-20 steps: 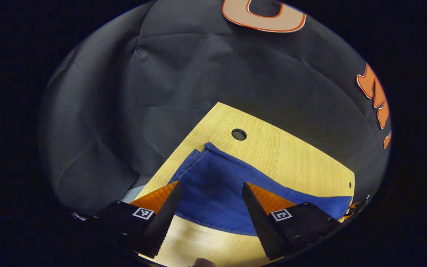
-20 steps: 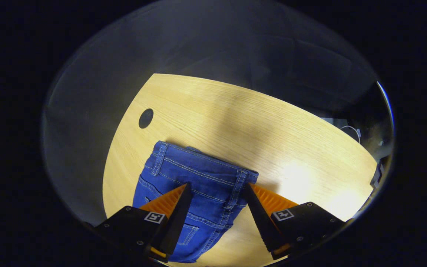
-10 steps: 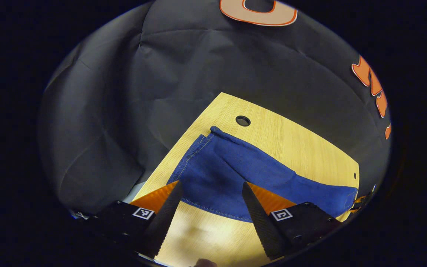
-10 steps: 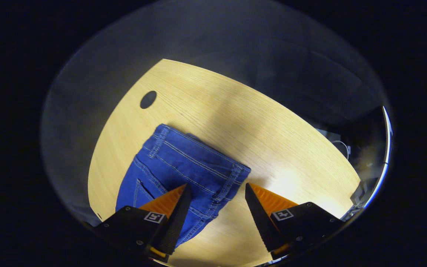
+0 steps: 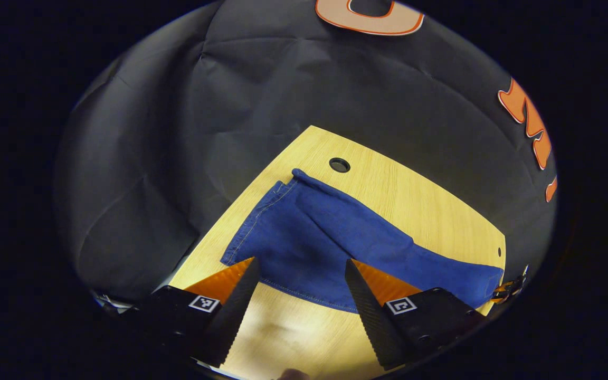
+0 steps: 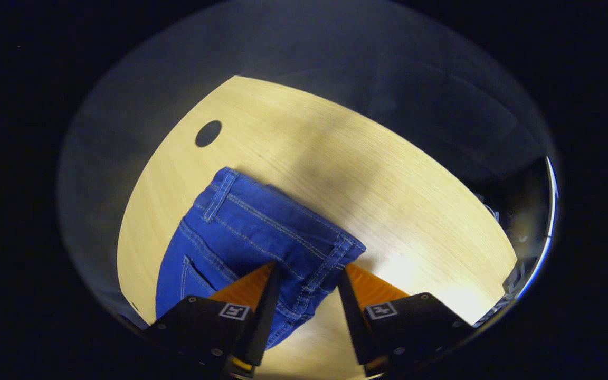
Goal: Grasp the waist and the cuffs of the jeans and fold them to make the two legs overlap; first hold the waist and fold one-third of the jeans toward the cuffs, then hold the cuffs and fold the remaining one-third in the same direction to finish folding.
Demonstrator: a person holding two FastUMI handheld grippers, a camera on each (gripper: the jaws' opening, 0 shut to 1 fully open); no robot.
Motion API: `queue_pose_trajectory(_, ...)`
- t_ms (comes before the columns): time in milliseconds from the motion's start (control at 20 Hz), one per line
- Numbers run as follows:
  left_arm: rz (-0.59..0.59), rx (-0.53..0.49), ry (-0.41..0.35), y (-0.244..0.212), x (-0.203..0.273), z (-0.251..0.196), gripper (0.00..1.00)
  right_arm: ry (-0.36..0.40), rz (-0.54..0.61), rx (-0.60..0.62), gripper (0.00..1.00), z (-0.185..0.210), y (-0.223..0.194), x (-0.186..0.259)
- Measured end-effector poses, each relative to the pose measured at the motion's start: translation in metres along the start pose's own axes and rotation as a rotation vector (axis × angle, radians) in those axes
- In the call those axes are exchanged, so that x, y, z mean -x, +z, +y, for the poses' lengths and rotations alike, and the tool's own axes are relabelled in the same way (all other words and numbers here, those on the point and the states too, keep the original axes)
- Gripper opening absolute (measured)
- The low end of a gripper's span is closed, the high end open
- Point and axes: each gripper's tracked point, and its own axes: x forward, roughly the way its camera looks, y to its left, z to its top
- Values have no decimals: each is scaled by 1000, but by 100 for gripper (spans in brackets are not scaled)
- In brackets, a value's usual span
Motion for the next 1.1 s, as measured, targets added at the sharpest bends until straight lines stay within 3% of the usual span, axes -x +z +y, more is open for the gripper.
queue_pose_trajectory(50,-2,-2,-5,0,0,-1,99,30,-12,-73,65,-1,1,1)
queue_pose_trajectory(100,1,-3,-14,0,1,-2,99,74,-5,-128,35,6,-2,2)
queue_pose_trajectory(150,2,-5,-20,0,2,-2,99,111,-20,-184,34,9,-7,6)
queue_pose_trajectory(200,-1,-11,-30,2,3,-3,98,155,-32,-213,22,16,-3,10)
queue_pose_trajectory(350,7,-16,-39,-2,5,-3,98,301,-100,-215,22,28,6,33)
queue_pose_trajectory(500,1,-10,-54,2,6,-5,98,475,-167,-194,21,70,14,66)
queue_pose_trajectory(800,7,-6,-84,6,9,-7,98,642,-152,-126,21,124,-10,100)
queue_pose_trajectory(1100,12,27,-90,13,15,-8,98,742,-109,-5,21,176,-59,140)
